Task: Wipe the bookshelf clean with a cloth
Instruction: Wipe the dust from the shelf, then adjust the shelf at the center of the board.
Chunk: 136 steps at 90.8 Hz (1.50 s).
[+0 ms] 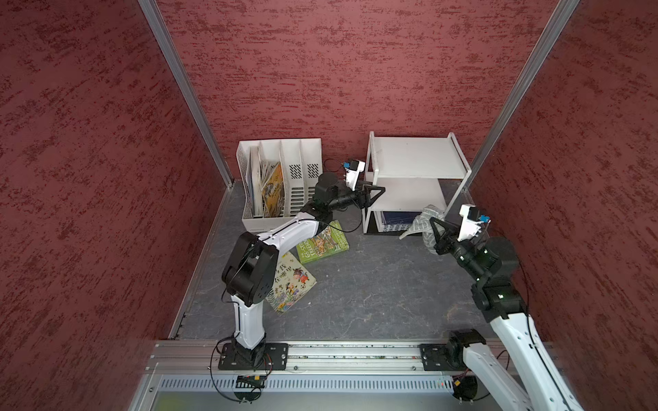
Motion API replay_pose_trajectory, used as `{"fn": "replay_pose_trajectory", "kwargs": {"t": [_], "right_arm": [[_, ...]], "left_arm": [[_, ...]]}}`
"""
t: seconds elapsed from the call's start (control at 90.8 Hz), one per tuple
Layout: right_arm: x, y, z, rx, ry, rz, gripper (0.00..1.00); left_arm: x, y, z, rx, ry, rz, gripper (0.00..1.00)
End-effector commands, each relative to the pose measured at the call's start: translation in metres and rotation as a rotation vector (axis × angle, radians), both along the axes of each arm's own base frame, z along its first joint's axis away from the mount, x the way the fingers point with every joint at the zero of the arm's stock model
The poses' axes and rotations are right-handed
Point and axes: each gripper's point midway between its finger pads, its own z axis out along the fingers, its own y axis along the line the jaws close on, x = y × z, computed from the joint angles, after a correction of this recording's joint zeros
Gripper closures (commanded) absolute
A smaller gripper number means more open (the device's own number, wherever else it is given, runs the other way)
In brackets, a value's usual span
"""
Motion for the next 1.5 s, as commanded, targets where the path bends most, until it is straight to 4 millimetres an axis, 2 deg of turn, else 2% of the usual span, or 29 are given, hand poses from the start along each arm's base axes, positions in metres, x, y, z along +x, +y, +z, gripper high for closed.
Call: {"fn": "replay_pose_trajectory", "kwargs": {"t": [0.0, 0.099, 0.209, 0.386, 0.573, 0.793, 0.948, 1.113, 1.377, 1.488], "right_arm": [[-0.005, -0.009, -0.006, -0.036, 0.042, -0.047, 0.99], [-0.004, -0.011, -0.009, -0.018, 0.059, -0.063, 0.99], [0.000, -0.014, -0.011, 0.007, 0.078, -0.085, 1.00], [0.004, -0.020, -0.008, 0.030, 0.071, -0.125, 1.00], [0.009, -0.022, 0.000, 0.052, 0.062, -0.127, 1.00], [0.016, -0.038, 0.006, 0.118, 0.090, -0.183, 1.00], [0.025, -0.045, -0.001, 0.262, 0.164, -0.152, 1.00], [0.035, -0.046, -0.018, 0.444, 0.228, -0.087, 1.00], [0.032, -0.044, -0.036, 0.462, 0.257, -0.073, 1.00], [0.031, -0.042, -0.042, 0.525, 0.245, -0.053, 1.00]], "left_arm": [[-0.008, -0.006, 0.021, -0.070, -0.073, -0.066, 0.50], [-0.013, -0.010, 0.023, -0.078, -0.066, -0.108, 0.62], [-0.018, -0.012, 0.022, -0.077, -0.055, -0.137, 0.70], [-0.026, -0.015, 0.024, -0.084, -0.029, -0.173, 0.76], [-0.042, -0.029, 0.025, -0.080, -0.030, -0.221, 0.84], [-0.057, -0.033, 0.024, -0.078, -0.016, -0.233, 1.00], [-0.071, -0.029, 0.028, -0.073, -0.022, -0.230, 1.00], [-0.093, -0.036, 0.026, -0.041, -0.018, -0.258, 1.00], [-0.122, -0.041, 0.026, -0.032, -0.007, -0.264, 1.00], [-0.137, -0.040, 0.027, -0.027, 0.004, -0.264, 1.00]]}}
